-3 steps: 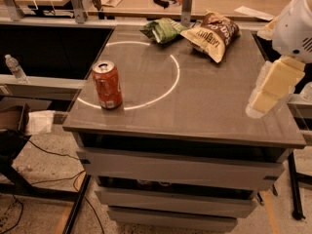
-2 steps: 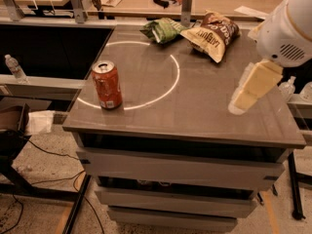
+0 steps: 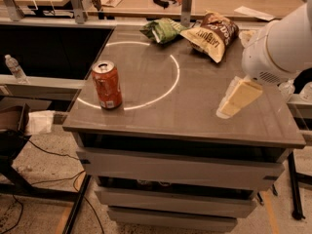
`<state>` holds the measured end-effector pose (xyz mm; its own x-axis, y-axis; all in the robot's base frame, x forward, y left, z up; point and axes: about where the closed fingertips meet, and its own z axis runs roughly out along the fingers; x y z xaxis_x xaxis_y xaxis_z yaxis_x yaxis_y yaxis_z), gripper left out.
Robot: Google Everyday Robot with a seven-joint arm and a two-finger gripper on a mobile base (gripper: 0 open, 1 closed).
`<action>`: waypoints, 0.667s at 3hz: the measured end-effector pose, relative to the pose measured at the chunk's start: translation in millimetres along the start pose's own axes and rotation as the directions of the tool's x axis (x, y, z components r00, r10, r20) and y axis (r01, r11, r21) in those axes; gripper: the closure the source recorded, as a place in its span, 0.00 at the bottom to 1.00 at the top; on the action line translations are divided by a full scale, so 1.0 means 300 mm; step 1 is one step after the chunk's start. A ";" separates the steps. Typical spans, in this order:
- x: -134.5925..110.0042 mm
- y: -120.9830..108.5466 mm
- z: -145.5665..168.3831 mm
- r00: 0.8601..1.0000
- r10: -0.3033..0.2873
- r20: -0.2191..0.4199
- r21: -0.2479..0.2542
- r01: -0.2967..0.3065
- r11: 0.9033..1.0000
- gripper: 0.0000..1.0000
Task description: Move green jalapeno chip bag near coke can
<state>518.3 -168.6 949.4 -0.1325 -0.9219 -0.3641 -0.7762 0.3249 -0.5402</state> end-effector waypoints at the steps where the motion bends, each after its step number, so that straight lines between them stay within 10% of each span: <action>1: -0.024 -0.054 0.020 0.999 -0.027 0.033 0.125 0.022 0.992 0.00; 2: -0.045 -0.125 0.033 0.997 -0.033 0.069 0.203 0.019 0.979 0.00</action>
Offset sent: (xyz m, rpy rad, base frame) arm 0.0605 -0.0018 0.0286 0.0351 -0.2993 -0.0270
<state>555.4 -166.2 967.2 -0.0637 -0.9155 -0.3973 -0.6375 0.3436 -0.6896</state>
